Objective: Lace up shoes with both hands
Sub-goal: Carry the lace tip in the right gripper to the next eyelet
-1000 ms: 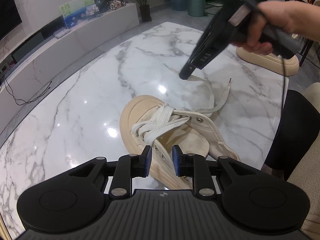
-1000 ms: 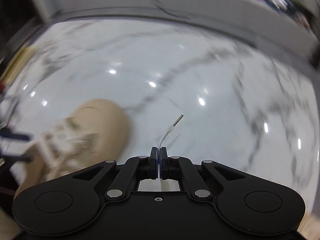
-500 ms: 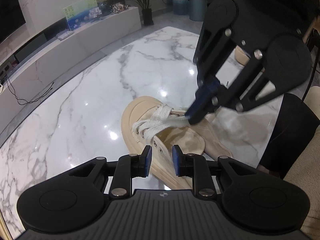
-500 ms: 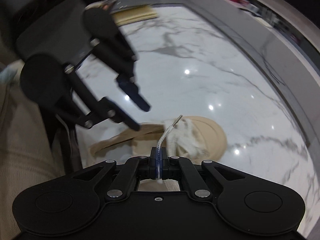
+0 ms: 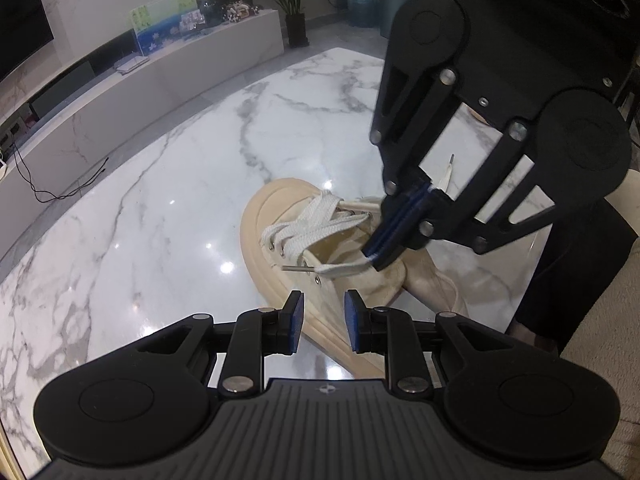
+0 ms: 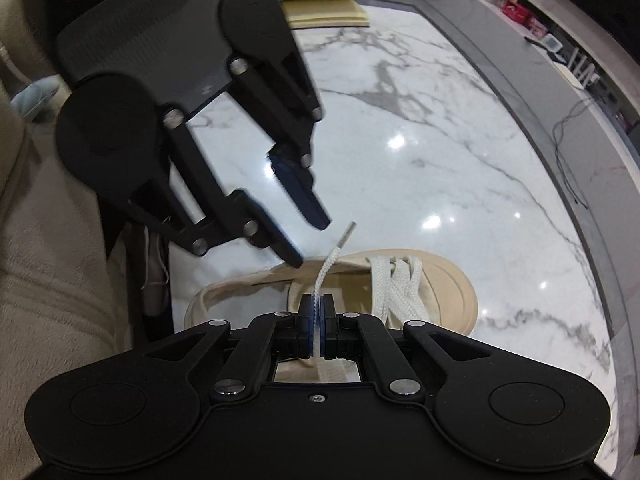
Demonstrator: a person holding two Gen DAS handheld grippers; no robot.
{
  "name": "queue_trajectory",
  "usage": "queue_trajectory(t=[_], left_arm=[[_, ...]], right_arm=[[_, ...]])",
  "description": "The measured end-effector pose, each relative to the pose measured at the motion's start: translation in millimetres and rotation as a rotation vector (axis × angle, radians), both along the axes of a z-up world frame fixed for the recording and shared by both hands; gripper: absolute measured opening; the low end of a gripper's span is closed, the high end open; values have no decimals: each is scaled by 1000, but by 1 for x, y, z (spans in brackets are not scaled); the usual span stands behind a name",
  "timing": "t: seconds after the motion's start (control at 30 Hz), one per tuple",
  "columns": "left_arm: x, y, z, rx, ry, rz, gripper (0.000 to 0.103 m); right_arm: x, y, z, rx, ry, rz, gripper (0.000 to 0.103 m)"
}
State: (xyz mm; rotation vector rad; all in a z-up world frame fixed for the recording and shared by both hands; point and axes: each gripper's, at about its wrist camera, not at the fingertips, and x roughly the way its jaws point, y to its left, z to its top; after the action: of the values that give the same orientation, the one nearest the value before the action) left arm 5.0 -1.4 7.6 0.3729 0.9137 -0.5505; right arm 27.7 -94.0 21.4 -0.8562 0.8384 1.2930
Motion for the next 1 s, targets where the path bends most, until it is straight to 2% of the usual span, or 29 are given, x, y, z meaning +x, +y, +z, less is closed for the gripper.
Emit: queue_trajectory(t=[0.33,0.53,0.63,1.0], left_arm=[[-2,-3,-2,-4,0,-27,21],[-2,-4,-2,-7,-9,-38,21],[-3,-5,-2,-6,-13,-42,21],[5,-4,-4,-32,-18,19,21]], right_arm=[[7,19,-4,18,12,-39,7],[9,26,-4,33,14,-45,7],[9,28,-4,27,6,-47,3],[9,12,-8,-17,-50,-76,1]])
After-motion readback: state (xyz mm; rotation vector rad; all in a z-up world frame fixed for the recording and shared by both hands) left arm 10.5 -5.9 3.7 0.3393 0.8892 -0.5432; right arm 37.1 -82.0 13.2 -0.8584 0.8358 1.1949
